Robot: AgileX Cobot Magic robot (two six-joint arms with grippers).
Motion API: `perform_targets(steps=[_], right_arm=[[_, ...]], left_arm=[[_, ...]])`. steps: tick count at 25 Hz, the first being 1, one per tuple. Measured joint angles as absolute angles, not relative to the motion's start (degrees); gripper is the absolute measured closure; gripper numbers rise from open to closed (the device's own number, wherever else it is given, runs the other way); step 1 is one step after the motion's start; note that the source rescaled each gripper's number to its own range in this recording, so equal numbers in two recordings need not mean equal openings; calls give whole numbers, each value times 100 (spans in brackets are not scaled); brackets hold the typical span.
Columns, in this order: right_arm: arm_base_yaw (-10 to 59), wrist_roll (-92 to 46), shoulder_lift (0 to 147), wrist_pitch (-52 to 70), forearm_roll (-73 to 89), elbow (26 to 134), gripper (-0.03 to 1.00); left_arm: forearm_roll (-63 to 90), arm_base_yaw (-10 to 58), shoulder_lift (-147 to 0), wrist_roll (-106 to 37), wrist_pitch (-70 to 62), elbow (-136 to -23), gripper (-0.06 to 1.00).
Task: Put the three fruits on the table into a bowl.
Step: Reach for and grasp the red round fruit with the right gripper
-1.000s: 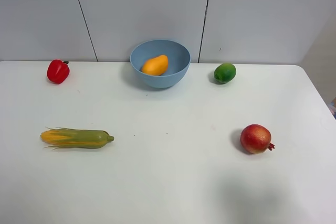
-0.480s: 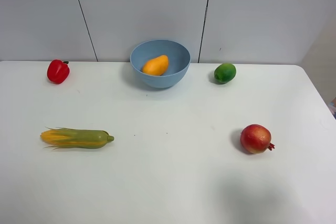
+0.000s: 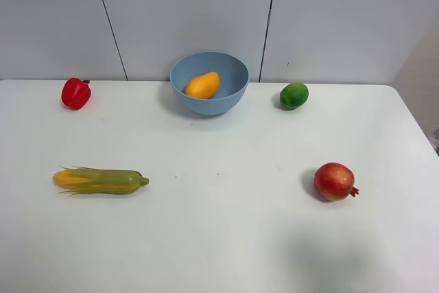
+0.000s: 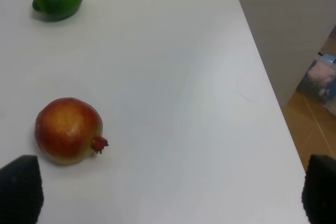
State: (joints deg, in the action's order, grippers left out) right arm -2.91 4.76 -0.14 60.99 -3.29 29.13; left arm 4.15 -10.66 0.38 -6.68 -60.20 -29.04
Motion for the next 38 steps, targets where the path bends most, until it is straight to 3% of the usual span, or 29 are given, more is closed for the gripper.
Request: perform_targets(steps=[21, 29, 38], right_arm=[[-291, 511, 223, 6143, -329, 2930, -3], [-291, 56, 2441, 6632, -149, 4045, -3], [-291, -1612, 5026, 6934, 154, 5123, -3]], left_arm=[[415, -1066, 38, -668, -6020, -2904, -4], [415, -1066, 38, -668, -6020, -2904, -4], [415, -1066, 38, -668, -6020, -2904, -4]])
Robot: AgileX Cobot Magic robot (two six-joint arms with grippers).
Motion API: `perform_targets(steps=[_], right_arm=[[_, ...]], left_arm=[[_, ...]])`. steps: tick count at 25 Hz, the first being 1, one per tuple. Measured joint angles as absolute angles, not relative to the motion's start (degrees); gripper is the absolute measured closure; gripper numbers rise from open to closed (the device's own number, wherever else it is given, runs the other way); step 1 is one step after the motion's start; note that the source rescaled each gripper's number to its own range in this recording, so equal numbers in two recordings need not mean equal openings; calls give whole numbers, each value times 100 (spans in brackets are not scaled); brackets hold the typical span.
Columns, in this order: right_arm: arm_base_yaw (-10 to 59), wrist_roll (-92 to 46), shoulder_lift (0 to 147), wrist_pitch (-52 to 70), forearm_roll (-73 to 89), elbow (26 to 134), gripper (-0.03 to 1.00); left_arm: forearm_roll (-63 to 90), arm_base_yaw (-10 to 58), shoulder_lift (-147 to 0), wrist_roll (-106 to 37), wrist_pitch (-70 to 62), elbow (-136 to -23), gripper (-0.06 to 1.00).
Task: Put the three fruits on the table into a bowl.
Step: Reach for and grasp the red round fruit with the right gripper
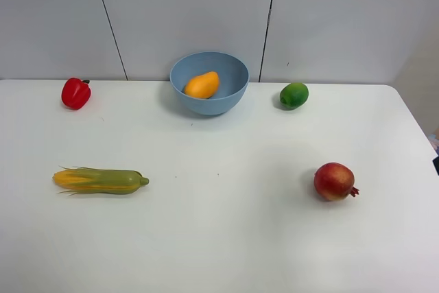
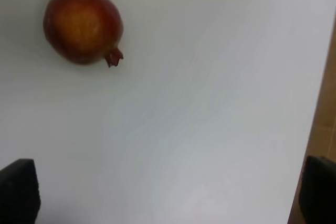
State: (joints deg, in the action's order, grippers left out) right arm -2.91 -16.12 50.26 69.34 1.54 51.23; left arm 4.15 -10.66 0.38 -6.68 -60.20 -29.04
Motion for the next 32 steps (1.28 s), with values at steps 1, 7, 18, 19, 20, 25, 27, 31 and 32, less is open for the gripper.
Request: perform_targets(steps=[1, 7, 18, 19, 20, 25, 27, 31, 32], right_arm=[[-291, -1755, 5197, 6934, 166, 5136, -3], [-291, -2463, 6090, 6888, 305, 5152, -3], [711, -3348, 7625, 5894, 280, 5170, -3], [840, -3348, 7747, 5769, 274, 5170, -3], [957, -3348, 7887, 5645, 270, 5170, -3], [1291, -3348, 8589, 5071, 152, 5170, -3], [1306, -3348, 8831, 4881, 146, 5170, -3], [1306, -3348, 9203, 4600, 36, 5170, -3], [1306, -3348, 9270, 4534, 0, 5170, -3]], left_arm=[[415, -1066, 38, -668, -6020, -2904, -4], [415, -1066, 38, -662, -6020, -2904, -4], [415, -1066, 38, -667, -6020, -2904, -4], [415, -1066, 38, -667, -6020, -2904, -4], [415, -1066, 38, -667, -6020, -2904, -4], [415, -1066, 38, -667, -6020, -2904, -4], [415, -1066, 38, -667, -6020, -2904, -4], [415, -1066, 38, -667, -6020, -2904, -4], [415, -1066, 38, -667, -6020, -2904, -4]])
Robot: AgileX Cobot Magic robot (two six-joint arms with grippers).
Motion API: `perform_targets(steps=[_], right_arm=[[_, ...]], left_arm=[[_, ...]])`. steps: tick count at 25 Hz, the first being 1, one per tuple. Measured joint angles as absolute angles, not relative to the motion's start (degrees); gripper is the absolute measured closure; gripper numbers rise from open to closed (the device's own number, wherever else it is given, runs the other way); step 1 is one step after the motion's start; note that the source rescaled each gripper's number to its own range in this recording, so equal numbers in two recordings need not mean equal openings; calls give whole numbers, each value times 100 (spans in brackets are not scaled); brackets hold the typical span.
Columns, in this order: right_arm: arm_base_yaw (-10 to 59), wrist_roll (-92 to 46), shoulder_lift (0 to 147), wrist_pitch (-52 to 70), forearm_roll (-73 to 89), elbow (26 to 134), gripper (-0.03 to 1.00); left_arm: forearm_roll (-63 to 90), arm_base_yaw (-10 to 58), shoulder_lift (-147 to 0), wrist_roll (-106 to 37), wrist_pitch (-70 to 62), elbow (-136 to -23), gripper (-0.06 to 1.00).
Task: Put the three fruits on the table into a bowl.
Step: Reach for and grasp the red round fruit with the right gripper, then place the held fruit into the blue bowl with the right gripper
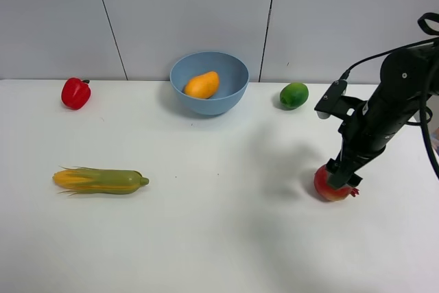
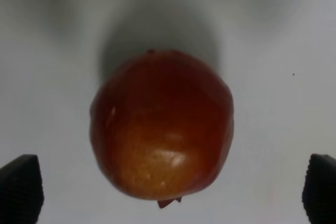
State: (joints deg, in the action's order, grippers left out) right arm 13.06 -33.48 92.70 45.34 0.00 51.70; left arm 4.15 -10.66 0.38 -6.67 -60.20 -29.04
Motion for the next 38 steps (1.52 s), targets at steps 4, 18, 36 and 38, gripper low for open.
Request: perform_targets(steps=[4, 18, 36, 38], right_arm=[[1306, -3348, 9496, 4324, -49, 5158, -3], [1456, -3348, 10438, 4006, 0, 5158, -3], [1488, -2228, 10120, 4625, 118, 5541, 77], [1562, -1753, 9827, 4615, 426, 6031, 77]], left_arm=[[415, -1066, 38, -667, -6020, -2904, -4], [415, -1066, 38, -667, -6020, -2904, -4], [415, -1066, 38, -667, -6020, -2904, -5], [415, -1066, 38, -667, -6020, -2904, -5]])
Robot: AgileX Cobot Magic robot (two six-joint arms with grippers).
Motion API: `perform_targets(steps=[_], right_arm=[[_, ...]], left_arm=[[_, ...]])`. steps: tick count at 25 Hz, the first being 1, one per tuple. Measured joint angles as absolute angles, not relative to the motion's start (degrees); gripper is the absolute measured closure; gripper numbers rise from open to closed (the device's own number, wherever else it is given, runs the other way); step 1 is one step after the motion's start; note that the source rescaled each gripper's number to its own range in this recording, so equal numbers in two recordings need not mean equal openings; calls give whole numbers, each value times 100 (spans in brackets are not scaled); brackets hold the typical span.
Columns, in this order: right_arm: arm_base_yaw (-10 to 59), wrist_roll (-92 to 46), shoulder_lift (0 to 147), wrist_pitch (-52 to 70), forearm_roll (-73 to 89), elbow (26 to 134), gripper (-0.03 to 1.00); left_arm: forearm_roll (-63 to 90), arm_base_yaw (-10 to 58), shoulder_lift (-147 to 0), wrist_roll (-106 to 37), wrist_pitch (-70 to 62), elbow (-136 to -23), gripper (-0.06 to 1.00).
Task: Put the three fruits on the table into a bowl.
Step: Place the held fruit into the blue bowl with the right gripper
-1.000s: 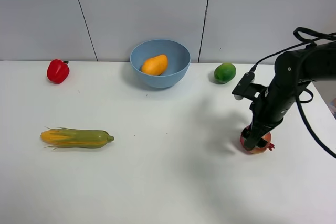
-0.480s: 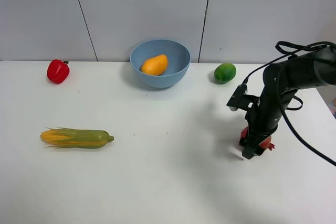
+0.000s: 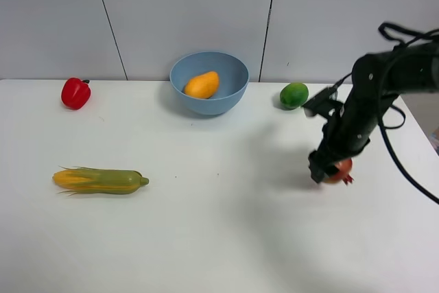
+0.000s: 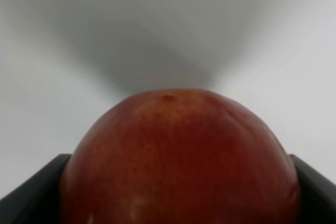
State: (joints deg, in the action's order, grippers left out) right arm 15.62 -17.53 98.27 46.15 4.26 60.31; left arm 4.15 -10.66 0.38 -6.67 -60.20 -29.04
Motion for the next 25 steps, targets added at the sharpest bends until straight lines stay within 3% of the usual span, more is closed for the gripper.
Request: perform_targets(steps=[7, 13, 19, 24, 25], right_arm=[[2179, -1007, 9901, 3371, 1136, 8292, 77], [2646, -979, 11519, 2330, 1171, 9689, 77], [2907, -975, 12968, 2320, 975, 10549, 77], [2972, -975, 13154, 2486, 597, 10744, 77], [2972, -969, 13145, 2486, 581, 10758, 71]], left_arm=[[415, -1066, 38, -662, -6020, -2904, -5], [415, -1066, 38, -662, -6020, -2904, -5], [415, -1066, 38, -669, -6020, -2904, -5], [415, -1066, 38, -669, -6020, -2904, -5], [415, -1066, 38, -669, -6020, -2904, -5]])
